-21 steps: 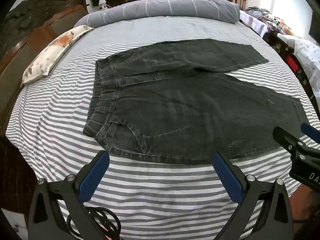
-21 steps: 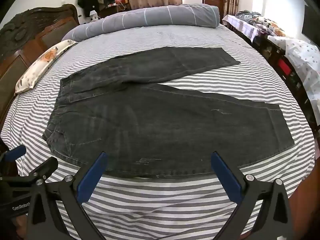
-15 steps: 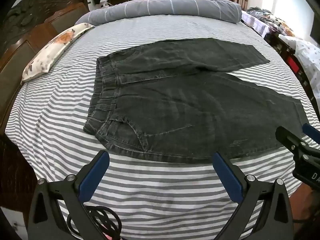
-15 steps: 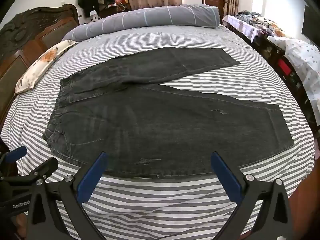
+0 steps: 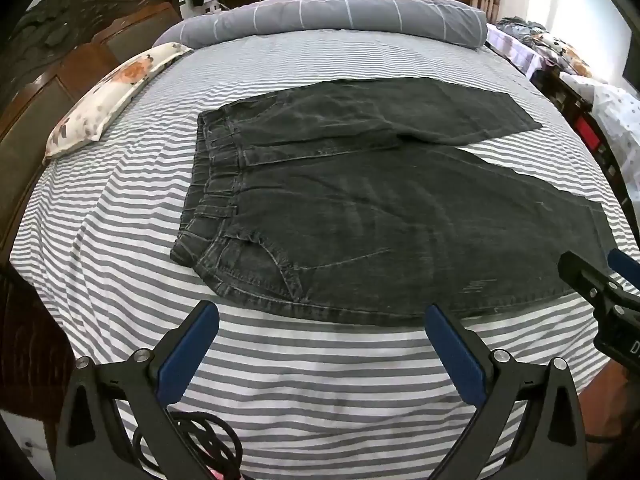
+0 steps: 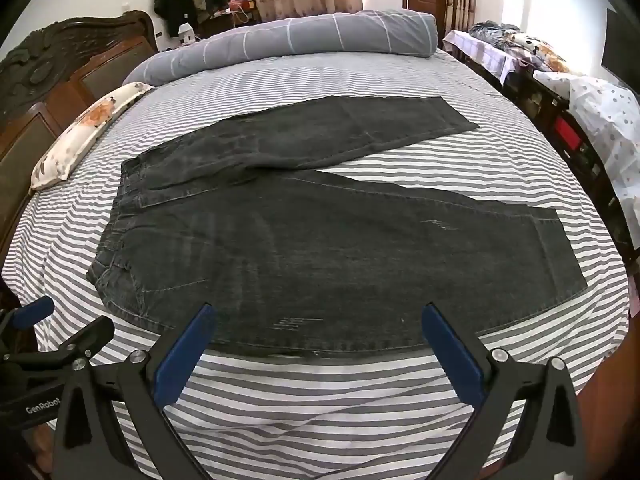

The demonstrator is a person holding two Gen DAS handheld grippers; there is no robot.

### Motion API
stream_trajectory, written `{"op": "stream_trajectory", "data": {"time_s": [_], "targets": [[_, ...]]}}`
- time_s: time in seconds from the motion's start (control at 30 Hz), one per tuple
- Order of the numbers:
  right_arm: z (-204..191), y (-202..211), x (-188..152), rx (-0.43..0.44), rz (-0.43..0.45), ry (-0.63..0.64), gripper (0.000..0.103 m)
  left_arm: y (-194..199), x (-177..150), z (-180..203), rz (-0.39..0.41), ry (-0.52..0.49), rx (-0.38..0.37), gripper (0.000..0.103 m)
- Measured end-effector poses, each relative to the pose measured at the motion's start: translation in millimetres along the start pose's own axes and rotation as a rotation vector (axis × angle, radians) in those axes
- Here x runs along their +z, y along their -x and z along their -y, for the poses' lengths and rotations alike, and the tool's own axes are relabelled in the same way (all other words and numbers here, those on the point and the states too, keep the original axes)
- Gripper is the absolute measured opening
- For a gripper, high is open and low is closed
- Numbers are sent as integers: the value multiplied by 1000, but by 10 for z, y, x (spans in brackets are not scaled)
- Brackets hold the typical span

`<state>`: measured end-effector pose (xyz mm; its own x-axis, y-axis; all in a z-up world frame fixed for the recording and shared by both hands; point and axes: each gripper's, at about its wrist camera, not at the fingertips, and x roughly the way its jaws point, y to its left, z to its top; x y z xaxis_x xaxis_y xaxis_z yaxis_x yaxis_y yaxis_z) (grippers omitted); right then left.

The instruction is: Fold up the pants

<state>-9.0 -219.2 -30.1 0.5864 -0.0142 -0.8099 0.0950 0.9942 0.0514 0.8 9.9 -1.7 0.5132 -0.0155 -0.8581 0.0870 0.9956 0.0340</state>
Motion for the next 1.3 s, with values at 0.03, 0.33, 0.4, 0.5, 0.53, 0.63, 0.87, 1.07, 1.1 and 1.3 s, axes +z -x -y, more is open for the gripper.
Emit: {"op": "stream_trajectory", "data": {"time_s": [0.03,0.33,0.4,0.5,0.53,0.63,0.87,1.07,1.1,1.3], "targets": [[2,0,0,-2,0,0,103,8,0,-7,1,3,-1,102],[68,-94,-41,-12,-25,-13,103,23,-6,-18,4,1,2,102],[77,-98,-47,-13,-26,-16,103,21,-7,-16,3,0,3,102],[73,-99,-47,-16,-26,-17,103,30,-10,-18,0,-1,1,102],[74,-101,-50,-15,-27,-17,103,25,-9,-16,0,-1,1,102],[78,-105,-57,-18,-31,-18,103,22,-13,-11,-2,-3,2,102],[91,-128,-66,-18,-40,-24,103,-2,-24,-15,-9,-1,0,102],[89,-139,-71,-19,-45,-24,103,-13,-26,-19,-12,0,-1,102],[89,-140,-71,-19,-46,-25,103,-16,-25,-22,-13,0,-1,102],[90,-140,-73,-20,-46,-24,103,-25,-28,-34,-16,1,-2,102]]}}
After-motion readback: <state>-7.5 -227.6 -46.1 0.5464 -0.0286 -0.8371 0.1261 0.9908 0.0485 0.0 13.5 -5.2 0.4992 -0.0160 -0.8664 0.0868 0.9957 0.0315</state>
